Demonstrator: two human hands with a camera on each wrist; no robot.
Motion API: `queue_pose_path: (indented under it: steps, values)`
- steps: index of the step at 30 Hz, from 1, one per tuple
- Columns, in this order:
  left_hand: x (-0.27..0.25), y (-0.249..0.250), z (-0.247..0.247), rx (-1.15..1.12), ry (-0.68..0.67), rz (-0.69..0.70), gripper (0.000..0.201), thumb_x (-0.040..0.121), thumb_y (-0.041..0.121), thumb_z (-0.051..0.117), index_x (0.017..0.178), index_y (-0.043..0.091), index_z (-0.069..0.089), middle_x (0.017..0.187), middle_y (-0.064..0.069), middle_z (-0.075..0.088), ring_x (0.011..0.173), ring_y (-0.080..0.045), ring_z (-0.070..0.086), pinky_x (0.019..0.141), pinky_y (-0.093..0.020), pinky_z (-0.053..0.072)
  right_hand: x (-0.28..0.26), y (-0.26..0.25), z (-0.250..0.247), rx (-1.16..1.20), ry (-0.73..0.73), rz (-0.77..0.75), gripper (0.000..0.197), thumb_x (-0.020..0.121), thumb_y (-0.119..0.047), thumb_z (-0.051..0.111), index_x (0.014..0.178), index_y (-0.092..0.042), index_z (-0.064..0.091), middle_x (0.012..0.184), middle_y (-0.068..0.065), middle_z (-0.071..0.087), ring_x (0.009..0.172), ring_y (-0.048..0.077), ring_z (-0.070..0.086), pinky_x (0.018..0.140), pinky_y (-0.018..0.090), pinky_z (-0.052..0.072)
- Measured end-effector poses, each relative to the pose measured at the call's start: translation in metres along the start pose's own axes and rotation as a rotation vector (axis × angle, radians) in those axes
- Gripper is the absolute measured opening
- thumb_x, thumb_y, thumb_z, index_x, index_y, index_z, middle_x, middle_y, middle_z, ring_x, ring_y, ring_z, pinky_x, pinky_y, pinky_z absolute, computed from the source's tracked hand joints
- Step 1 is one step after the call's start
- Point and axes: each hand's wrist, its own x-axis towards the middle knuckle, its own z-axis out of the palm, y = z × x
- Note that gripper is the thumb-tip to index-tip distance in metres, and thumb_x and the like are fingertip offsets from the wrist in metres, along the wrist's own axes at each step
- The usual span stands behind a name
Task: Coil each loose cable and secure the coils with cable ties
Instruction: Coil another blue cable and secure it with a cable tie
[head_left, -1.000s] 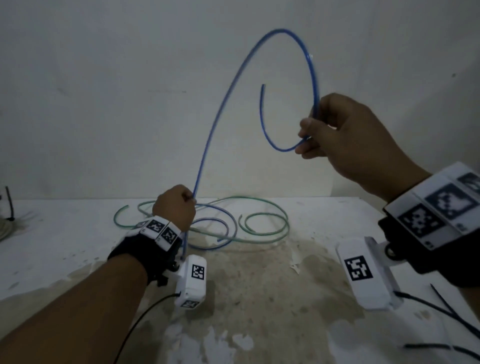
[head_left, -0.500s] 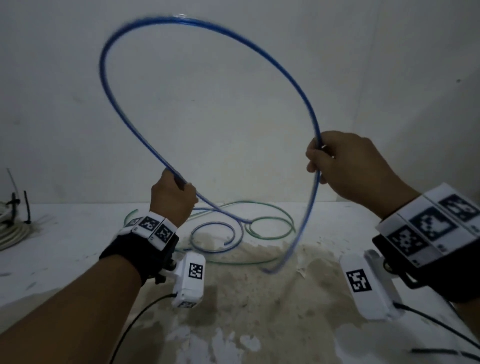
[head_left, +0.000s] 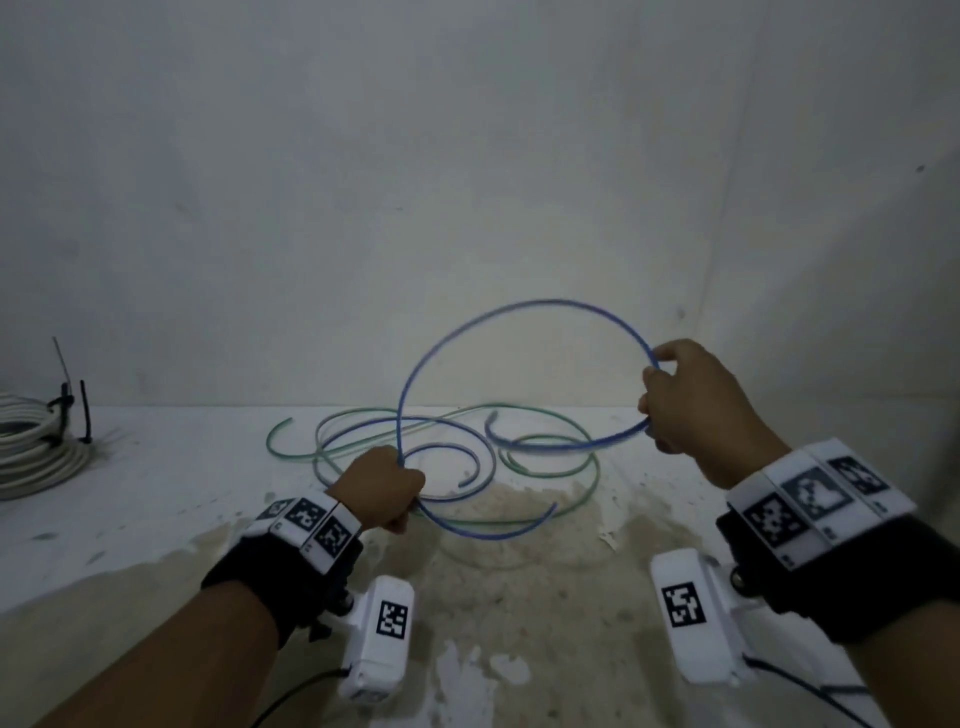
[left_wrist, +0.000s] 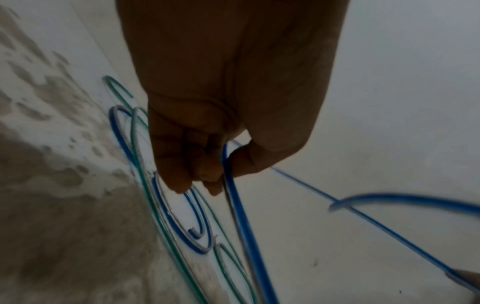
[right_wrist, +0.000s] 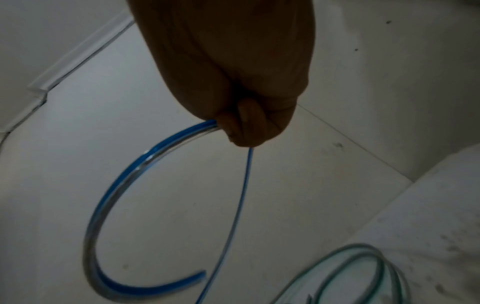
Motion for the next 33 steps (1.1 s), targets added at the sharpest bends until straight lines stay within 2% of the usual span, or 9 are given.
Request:
queue_pose_path:
  steps: [3,6,8,12,15,19,22,26,33]
  values:
    - [-0.005,-0.002,-0.001,0.054,-0.035,-0.033,0.015,0.095,0.014,0.051,0.092,0.0,0.054,0.08,-0.021,0.063,0.061,-0.027,0.057,0.06,-0.034,0.051,-0.005,0.016,0.018,0.025,-0.015,0.051,0.017,0.097,-0.017,0.042,0.114,-0.017,0.043,0.106,0.027,0.059,0.085,0.037,0.061,0.065,0.043,0.05]
    - [-0.01,0.004,-0.01,0.254,0.129,0.017,0.033,0.101,0.031,0.039,0.07,0.02,0.045,0.093,-0.013,0.058,0.082,-0.022,0.051,0.071,-0.029,0.039,-0.012,0.025,0.033,0.078,0.005,0.095,0.019,0.097,-0.016,0.039,0.116,-0.016,0.043,0.101,0.025,0.06,0.074,0.031,0.058,0.059,0.035,0.044]
    - [-0.02,0.012,-0.015,-0.018,0.174,0.043,0.046,0.102,0.042,0.031,0.067,0.018,0.05,0.089,-0.016,0.063,0.075,-0.023,0.054,0.069,-0.028,0.039,-0.018,0.027,0.041,0.108,0.026,0.111,0.024,0.097,-0.014,0.038,0.12,-0.014,0.043,0.097,0.023,0.061,0.071,0.031,0.057,0.057,0.033,0.042]
    - [-0.045,0.033,-0.018,-0.868,-0.246,-0.008,0.075,0.094,0.063,0.024,0.09,0.001,0.065,0.083,-0.02,0.069,0.067,-0.027,0.068,0.059,-0.031,0.052,-0.03,0.023,0.059,0.075,0.014,0.086,0.023,0.097,-0.014,0.038,0.119,-0.013,0.042,0.095,0.02,0.061,0.078,0.034,0.062,0.06,0.038,0.048]
    - [-0.056,0.052,-0.018,-1.093,-0.249,0.089,0.052,0.1,0.046,0.032,0.102,0.002,0.058,0.084,-0.016,0.07,0.071,-0.025,0.07,0.058,-0.031,0.058,-0.04,0.019,0.073,0.009,-0.061,0.068,0.027,0.096,-0.013,0.039,0.123,-0.012,0.04,0.093,0.019,0.061,0.077,0.035,0.062,0.063,0.041,0.052]
    - [-0.063,0.065,-0.025,-1.329,-0.186,0.116,0.022,0.102,0.023,0.037,0.101,0.008,0.053,0.054,0.0,0.052,0.04,-0.01,0.047,0.043,-0.02,0.045,-0.051,0.014,0.079,-0.152,-0.295,0.078,0.017,0.094,-0.01,0.04,0.106,-0.004,0.05,0.09,0.017,0.064,0.071,0.028,0.062,0.061,0.034,0.053]
    - [-0.067,0.064,-0.031,-1.234,-0.275,0.132,0.02,0.098,0.017,0.038,0.099,0.01,0.057,0.05,0.004,0.038,0.033,-0.006,0.027,0.036,-0.016,0.026,-0.053,0.01,0.077,-0.105,-0.382,0.162,0.015,0.091,-0.008,0.046,0.077,-0.006,0.052,0.075,0.012,0.062,0.058,0.021,0.057,0.054,0.031,0.05]
    - [-0.075,0.056,-0.021,-0.959,-0.362,0.138,0.022,0.094,0.01,0.034,0.091,0.006,0.056,0.057,0.001,0.042,0.04,-0.01,0.033,0.038,-0.017,0.028,-0.044,0.005,0.075,0.235,-0.289,0.215,0.03,0.092,-0.003,0.049,0.122,-0.002,0.049,0.084,0.014,0.063,0.064,0.02,0.061,0.051,0.029,0.048]
    - [-0.073,0.049,-0.011,-0.722,-0.29,0.164,0.032,0.1,0.017,0.034,0.094,0.007,0.063,0.057,0.003,0.033,0.045,-0.01,0.023,0.045,-0.023,0.021,-0.052,-0.015,0.075,0.528,-0.414,-0.007,0.016,0.097,-0.009,0.046,0.103,-0.015,0.059,0.083,0.01,0.06,0.067,0.016,0.061,0.059,0.031,0.053]
